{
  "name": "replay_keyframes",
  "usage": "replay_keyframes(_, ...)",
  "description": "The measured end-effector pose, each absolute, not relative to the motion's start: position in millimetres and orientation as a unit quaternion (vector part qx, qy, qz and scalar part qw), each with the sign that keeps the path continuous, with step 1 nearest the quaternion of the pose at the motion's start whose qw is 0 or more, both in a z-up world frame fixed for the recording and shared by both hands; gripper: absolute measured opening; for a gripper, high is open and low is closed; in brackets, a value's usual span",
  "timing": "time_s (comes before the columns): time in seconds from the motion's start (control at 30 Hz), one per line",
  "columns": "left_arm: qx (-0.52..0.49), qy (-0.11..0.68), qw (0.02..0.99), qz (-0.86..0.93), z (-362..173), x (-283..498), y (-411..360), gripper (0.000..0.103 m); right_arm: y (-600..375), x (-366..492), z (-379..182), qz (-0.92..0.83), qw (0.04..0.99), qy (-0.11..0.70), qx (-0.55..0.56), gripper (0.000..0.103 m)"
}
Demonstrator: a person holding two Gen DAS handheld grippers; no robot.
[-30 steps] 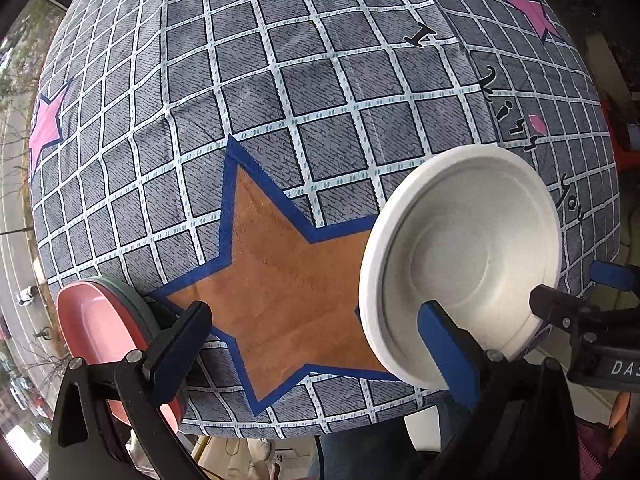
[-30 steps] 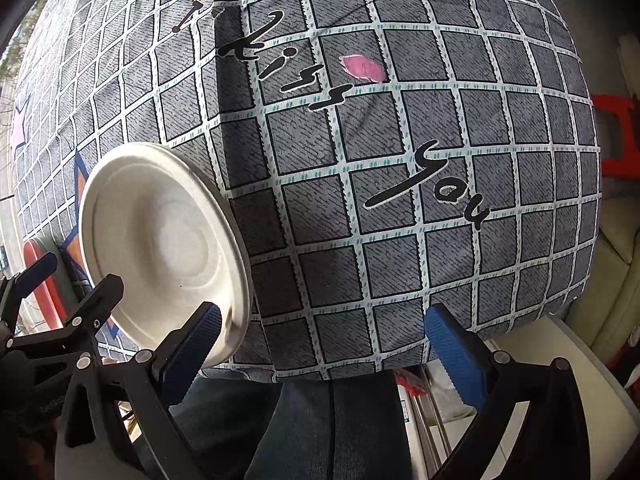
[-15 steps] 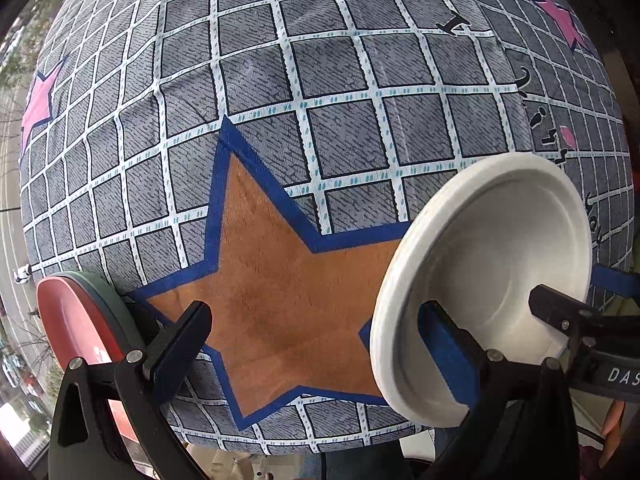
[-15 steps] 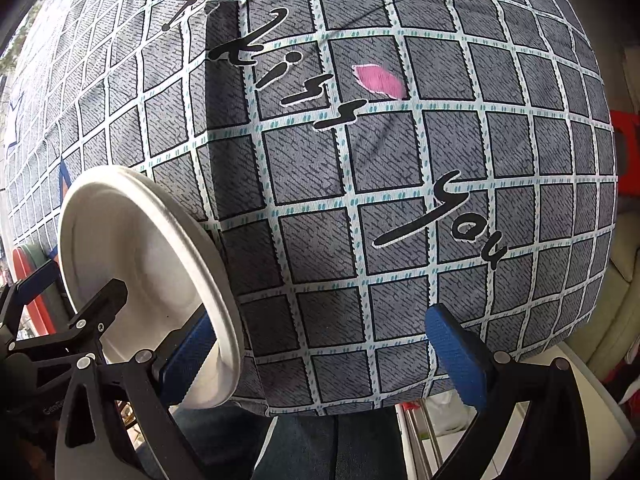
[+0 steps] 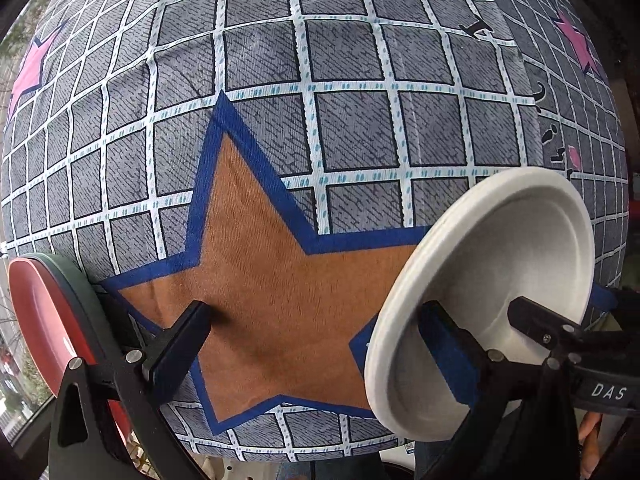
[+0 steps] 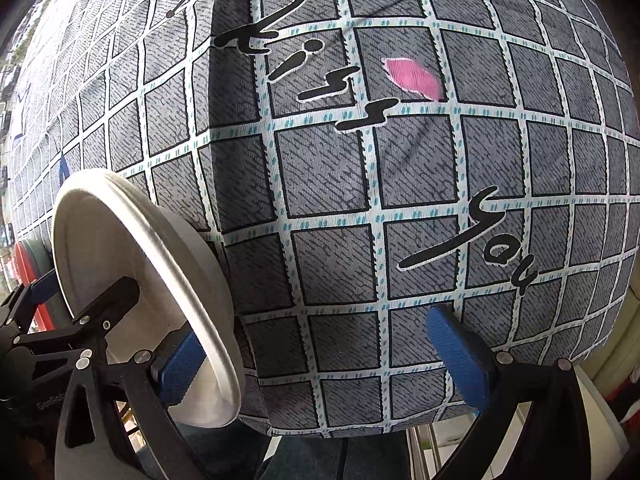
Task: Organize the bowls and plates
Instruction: 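Close both grippers on the bowl stack rim and lift it, then carry the white bowls over the pink plate stack and lower them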
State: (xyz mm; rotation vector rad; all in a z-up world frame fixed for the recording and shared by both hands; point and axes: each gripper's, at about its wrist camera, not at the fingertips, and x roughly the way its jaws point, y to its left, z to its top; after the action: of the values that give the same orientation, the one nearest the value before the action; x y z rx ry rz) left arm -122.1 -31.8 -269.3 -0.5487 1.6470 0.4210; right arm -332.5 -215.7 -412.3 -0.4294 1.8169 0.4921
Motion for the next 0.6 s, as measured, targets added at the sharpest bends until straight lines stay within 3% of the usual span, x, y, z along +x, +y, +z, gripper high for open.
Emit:
replay_keyframes(0.17, -0.244, 0.723, 0.619, 0.187, -282.3, -120.8, -23.8, 0.102, -217.8, -320.8, -412.8, 0.208, 0.548, 0.787, -0.19, 0.103)
replay_keyframes(0.23, -0.238, 0.722, 0.624, 0.182, -281.4, -120.8, -22.7, 0.097, -210.9, -316.8, -412.5, 0.206, 0.55, 0.787, -0.187, 0.103)
replay_keyframes(0.3, -0.224, 0.721, 0.633, 0.17, -280.6, -116.0, -26.5, 0.085, -209.3, -316.0, -411.3, 0.208, 0.555, 0.784, -0.182, 0.1)
replay_keyframes(0.5, -0.215, 0.719, 0.648, 0.129, -290.7, -105.7, -35.8, 0.05, -195.6, -320.0, -401.1, 0.239, 0.556, 0.775, -0.183, 0.065)
replay_keyframes(0.57, -0.224, 0.718, 0.649, 0.113, -295.3, -102.9, -35.8, 0.039, -189.0, -322.0, -402.8, 0.253, 0.547, 0.778, -0.18, 0.048)
replay_keyframes(0.6, -0.224, 0.719, 0.648, 0.111, -297.3, -99.9, -37.1, 0.038, -185.8, -323.8, -403.7, 0.258, 0.542, 0.78, -0.179, 0.044)
